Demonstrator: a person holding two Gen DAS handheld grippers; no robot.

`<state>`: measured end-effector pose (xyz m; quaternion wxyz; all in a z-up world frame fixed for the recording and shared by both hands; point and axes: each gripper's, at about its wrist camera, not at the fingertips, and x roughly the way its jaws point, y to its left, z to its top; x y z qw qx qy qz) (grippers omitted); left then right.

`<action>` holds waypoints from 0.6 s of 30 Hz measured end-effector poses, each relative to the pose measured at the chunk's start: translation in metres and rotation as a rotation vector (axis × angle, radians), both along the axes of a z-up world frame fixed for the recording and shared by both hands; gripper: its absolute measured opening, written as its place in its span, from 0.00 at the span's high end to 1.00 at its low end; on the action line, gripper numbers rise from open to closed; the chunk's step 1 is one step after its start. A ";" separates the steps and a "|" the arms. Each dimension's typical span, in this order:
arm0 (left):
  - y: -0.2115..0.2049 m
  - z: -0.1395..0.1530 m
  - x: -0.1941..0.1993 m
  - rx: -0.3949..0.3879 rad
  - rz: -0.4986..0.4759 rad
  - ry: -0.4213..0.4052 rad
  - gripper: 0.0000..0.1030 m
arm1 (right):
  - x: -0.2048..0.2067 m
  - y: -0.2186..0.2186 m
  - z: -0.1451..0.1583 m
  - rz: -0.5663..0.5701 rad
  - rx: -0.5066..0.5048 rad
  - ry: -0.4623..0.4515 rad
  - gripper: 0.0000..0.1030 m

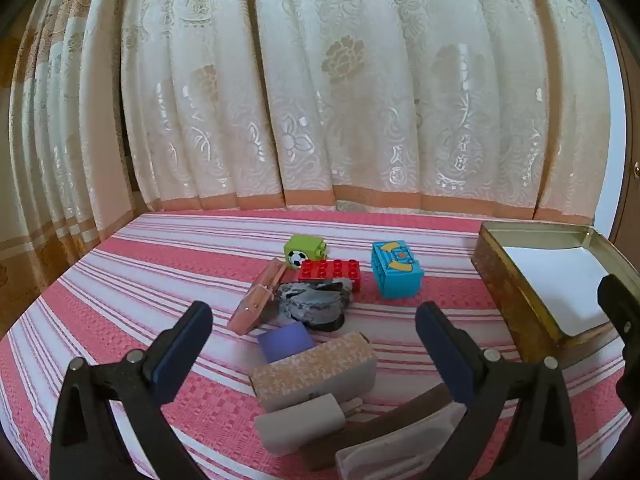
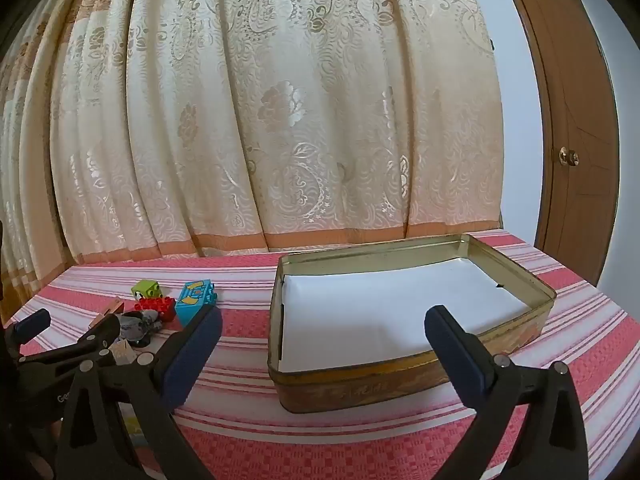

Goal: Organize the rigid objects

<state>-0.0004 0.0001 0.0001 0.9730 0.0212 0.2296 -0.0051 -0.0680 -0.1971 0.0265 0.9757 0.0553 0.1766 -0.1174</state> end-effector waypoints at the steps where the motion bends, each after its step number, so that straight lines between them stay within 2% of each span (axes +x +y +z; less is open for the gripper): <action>1: 0.000 0.000 0.000 -0.001 0.000 0.001 0.00 | 0.000 0.000 0.000 0.000 -0.001 -0.003 0.01; 18: 0.003 -0.002 0.001 -0.004 0.005 0.020 0.00 | 0.000 0.000 0.000 -0.006 -0.002 -0.003 0.01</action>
